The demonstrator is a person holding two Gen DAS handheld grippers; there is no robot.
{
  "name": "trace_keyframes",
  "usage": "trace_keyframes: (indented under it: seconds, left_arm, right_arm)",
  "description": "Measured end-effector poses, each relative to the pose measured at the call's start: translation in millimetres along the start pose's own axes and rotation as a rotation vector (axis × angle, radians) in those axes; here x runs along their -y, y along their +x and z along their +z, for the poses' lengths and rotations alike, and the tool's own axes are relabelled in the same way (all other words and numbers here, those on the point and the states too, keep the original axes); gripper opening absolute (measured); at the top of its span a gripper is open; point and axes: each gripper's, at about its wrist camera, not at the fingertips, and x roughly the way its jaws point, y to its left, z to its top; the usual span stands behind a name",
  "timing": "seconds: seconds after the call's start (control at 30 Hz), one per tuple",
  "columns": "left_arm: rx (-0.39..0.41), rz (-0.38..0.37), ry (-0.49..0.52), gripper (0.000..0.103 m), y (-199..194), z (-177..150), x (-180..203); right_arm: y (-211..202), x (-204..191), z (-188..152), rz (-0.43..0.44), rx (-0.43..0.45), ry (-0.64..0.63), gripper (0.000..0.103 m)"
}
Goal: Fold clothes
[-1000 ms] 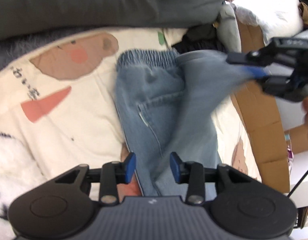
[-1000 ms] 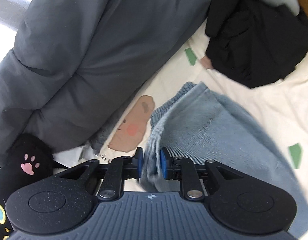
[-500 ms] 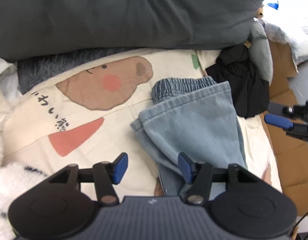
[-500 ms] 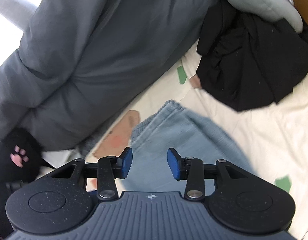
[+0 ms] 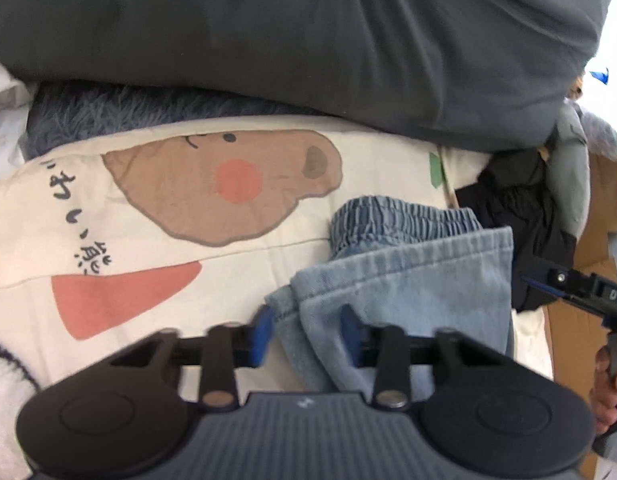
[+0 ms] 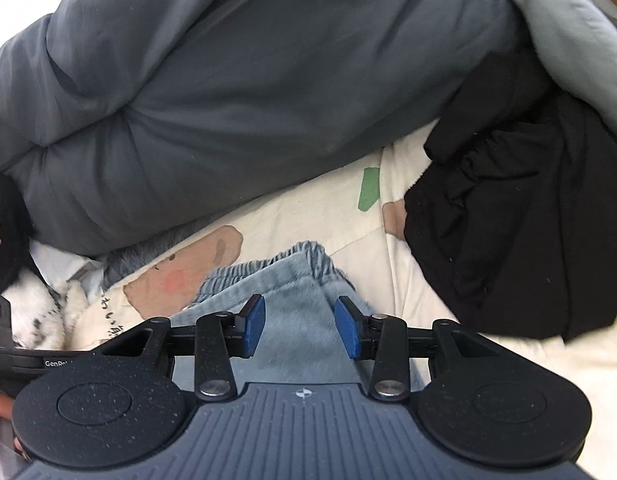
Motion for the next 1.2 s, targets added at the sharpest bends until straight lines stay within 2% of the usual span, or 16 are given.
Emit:
trace_keyframes:
  seconds: [0.23, 0.37, 0.47, 0.57, 0.63, 0.8, 0.93, 1.1, 1.17, 1.2]
  left_arm:
    - [0.028, 0.006, -0.004, 0.034, 3.2, -0.3, -0.6]
    - [0.079, 0.004, 0.003, 0.034, -0.8, 0.1, 3.8]
    - [0.069, 0.003, 0.009, 0.034, 2.6, 0.7, 8.1]
    - [0.056, 0.001, -0.015, 0.028, 6.4, 0.5, 6.4]
    - [0.067, 0.001, -0.028, 0.014, 2.8, -0.9, 5.0]
    - [0.03, -0.018, -0.073, 0.007, -7.0, -6.4, 0.0]
    - [-0.01, -0.009, -0.04, 0.007, -3.8, -12.1, -0.1]
    - [-0.009, 0.008, -0.084, 0.008, 5.9, -10.6, -9.1]
    - [-0.01, 0.01, -0.101, 0.011, 8.0, -9.7, -11.5]
    - [-0.014, 0.01, -0.114, 0.017, 8.9, -9.8, -13.2]
  right_arm:
    - [28.9, -1.0, 1.6, 0.026, -0.022, -0.059, 0.046]
    - [36.9, -2.7, 0.9, 0.033, -0.038, -0.086, 0.046]
    - [36.0, -4.9, 0.7, 0.036, -0.044, -0.124, 0.045]
    - [33.9, -5.7, 1.3, 0.045, -0.048, -0.135, 0.045]
    - [33.6, -7.3, 1.7, 0.043, -0.054, -0.152, 0.043]
    - [33.4, -11.1, 4.9, 0.049, -0.077, -0.189, 0.04]
    - [41.9, -11.6, 5.8, 0.045, -0.124, -0.209, 0.042]
    - [50.5, -10.5, 7.3, 0.053, -0.156, -0.196, 0.043]
    - [50.8, -7.4, 9.5, 0.068, -0.162, -0.171, 0.043]
    - [50.6, -5.3, 10.5, 0.079, -0.164, -0.157, 0.043]
